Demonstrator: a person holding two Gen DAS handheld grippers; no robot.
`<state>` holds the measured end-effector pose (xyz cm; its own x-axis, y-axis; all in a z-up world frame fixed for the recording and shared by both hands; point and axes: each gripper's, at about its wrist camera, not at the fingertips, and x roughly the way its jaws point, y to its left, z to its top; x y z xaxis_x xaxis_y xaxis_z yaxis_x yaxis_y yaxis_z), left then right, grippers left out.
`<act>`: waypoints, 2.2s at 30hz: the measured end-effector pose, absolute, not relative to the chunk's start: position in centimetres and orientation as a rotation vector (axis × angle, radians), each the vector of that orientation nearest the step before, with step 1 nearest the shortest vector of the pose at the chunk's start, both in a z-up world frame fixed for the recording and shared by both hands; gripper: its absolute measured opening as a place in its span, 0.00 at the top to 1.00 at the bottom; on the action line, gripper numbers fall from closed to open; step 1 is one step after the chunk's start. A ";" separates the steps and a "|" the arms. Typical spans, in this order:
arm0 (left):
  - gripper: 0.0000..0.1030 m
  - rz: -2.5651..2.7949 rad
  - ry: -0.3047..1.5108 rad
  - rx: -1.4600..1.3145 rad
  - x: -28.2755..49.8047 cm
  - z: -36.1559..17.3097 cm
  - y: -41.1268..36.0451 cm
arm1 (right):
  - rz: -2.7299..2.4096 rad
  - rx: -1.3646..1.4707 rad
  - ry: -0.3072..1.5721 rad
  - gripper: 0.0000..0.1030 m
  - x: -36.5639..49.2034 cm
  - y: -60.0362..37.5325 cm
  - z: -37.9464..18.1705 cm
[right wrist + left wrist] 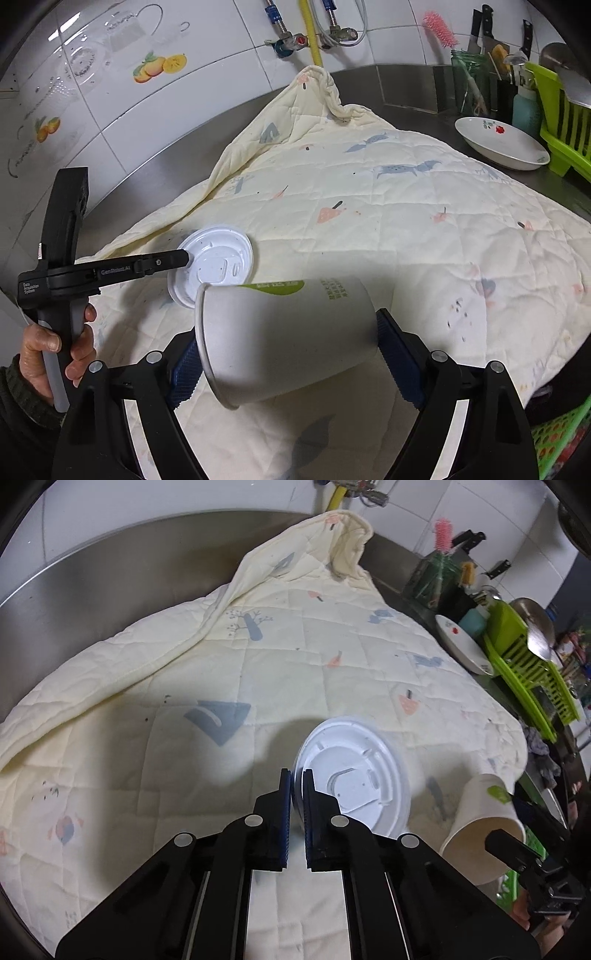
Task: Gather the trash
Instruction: 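Grasp the white plastic lid by its rim with the left tool, then carry the paper cup and lid over the green basket and open both tools to drop them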
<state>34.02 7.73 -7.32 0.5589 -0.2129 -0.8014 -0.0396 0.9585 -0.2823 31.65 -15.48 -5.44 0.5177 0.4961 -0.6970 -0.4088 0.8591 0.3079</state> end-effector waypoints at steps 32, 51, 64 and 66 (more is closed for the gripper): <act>0.96 -0.242 0.914 -0.238 24.1 -4.1 3.2 | 0.404 -0.059 0.801 0.94 19.9 -18.1 -4.2; 0.96 -0.488 0.882 -0.165 22.8 -0.8 -10.1 | 0.101 -0.014 0.832 0.97 16.1 -34.1 -3.2; 0.96 -0.687 0.932 -0.097 22.6 -1.0 -24.5 | -0.186 0.128 0.943 0.50 13.1 -48.6 -6.3; 0.96 -0.700 0.943 -0.079 22.6 -1.4 -26.4 | -0.203 0.132 0.941 0.50 12.8 -49.4 -6.3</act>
<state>22.56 -26.37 -1.42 0.3865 -0.5821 -0.7154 0.5156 0.7795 -0.3558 12.81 -49.35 -6.31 0.5719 -0.1152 -0.8122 0.2299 0.9729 0.0239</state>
